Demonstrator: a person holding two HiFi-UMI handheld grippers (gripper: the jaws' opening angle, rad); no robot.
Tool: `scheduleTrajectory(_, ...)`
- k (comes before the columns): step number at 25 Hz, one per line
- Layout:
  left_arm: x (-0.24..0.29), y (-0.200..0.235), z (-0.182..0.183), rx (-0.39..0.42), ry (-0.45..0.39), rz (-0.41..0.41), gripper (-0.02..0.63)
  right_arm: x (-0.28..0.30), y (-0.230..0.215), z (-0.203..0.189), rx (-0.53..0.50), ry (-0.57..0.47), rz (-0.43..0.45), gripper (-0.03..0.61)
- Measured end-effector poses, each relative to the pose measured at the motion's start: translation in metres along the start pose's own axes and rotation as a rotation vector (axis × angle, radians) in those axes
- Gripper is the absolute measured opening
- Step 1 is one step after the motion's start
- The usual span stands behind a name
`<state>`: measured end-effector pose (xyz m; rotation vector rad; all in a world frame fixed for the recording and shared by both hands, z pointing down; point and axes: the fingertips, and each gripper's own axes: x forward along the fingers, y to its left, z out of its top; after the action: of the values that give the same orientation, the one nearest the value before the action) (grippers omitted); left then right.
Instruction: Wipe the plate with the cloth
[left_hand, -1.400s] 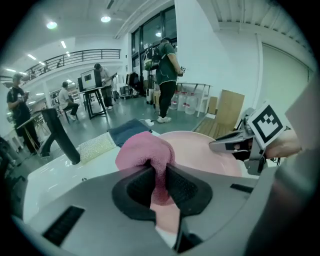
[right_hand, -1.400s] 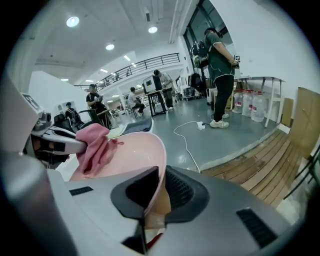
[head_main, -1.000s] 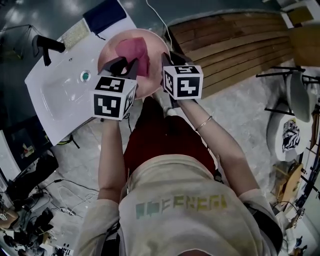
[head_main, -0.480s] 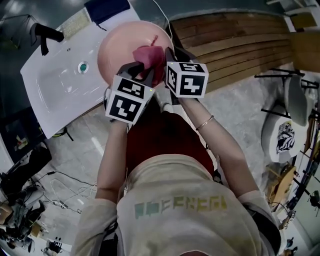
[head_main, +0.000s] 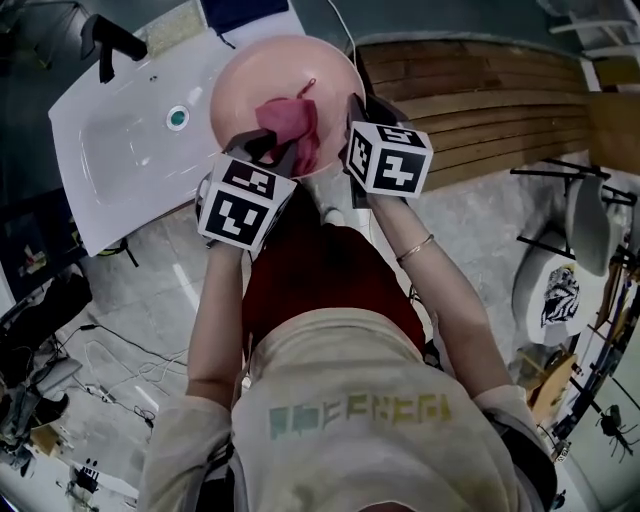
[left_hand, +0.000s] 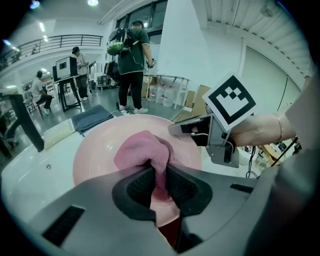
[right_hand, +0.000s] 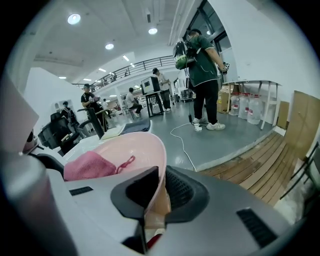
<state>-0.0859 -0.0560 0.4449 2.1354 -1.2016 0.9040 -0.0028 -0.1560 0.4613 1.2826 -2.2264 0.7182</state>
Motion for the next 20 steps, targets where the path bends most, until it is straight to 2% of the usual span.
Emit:
scheduleTrajectory(14, -0.019, 0.039, -0.02, -0.029, 0.028, 0.118, 0.066, 0.001, 0.001, -0.001, -0.017, -0.003, 0.003, 0.064)
scheduleTrajectory(20, -0.03, 0.063, -0.022, -0.063, 0.012, 0.18, 0.066, 0.001, 0.002, -0.001, -0.02, -0.005, 0.005, 0.064)
